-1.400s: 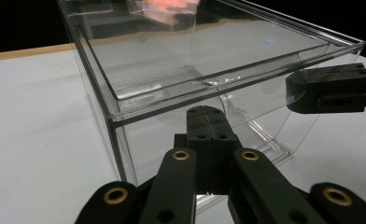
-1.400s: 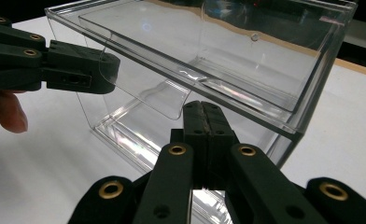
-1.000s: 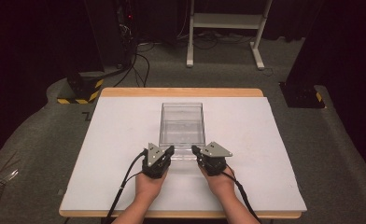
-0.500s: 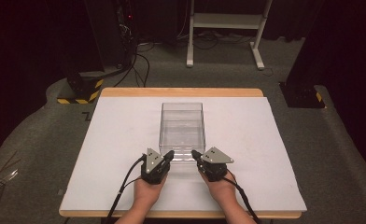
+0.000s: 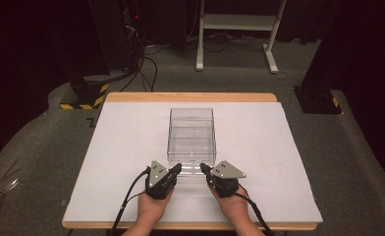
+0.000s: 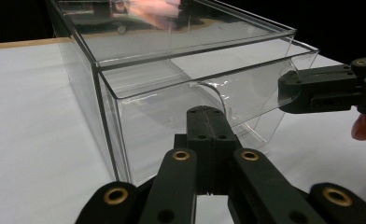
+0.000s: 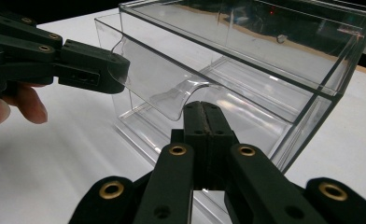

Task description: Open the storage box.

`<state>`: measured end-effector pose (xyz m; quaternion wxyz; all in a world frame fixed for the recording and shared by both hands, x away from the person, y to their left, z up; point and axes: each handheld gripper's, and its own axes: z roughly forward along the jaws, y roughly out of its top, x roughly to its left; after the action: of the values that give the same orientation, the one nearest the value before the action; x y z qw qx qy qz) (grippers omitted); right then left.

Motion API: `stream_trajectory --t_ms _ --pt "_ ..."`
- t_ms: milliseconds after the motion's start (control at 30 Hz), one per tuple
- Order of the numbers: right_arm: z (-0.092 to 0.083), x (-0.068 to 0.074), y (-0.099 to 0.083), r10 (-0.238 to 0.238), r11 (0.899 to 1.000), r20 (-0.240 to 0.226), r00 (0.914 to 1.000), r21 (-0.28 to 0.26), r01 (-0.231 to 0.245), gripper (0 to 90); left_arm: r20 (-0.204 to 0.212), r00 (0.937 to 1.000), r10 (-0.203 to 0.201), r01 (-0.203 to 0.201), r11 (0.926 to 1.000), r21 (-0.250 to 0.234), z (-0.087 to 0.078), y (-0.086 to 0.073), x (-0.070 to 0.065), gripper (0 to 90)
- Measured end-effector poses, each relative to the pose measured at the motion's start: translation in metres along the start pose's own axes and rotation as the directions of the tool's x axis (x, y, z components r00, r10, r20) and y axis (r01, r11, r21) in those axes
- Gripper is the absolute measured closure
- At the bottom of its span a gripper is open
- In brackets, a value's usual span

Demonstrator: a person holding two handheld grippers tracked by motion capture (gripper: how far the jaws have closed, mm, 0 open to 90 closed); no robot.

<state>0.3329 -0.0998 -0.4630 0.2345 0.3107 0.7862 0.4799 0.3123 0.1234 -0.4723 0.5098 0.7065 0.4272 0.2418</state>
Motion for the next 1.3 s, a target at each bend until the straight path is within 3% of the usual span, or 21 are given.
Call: stream_trajectory --t_ms 300,933,1300 --pt "-0.008 0.001 -0.004 0.008 1.0 0.0 1.0 -0.003 -0.008 90.0 0.019 0.9995 0.027 -0.027 0.9995 0.014 -0.003 0.0 -0.006 90.0" --pt "-0.023 0.01 -0.01 -0.005 1.0 -0.024 0.9997 0.023 0.006 90.0 0.04 0.9986 0.036 -0.037 0.9988 0.031 -0.018 -0.008 -0.018 90.0" --pt "-0.026 0.016 -0.017 -0.001 1.0 -0.036 0.9994 -0.011 0.0 90.0 0.052 0.9983 0.026 -0.027 0.9995 0.018 -0.024 -0.015 -0.018 90.0"
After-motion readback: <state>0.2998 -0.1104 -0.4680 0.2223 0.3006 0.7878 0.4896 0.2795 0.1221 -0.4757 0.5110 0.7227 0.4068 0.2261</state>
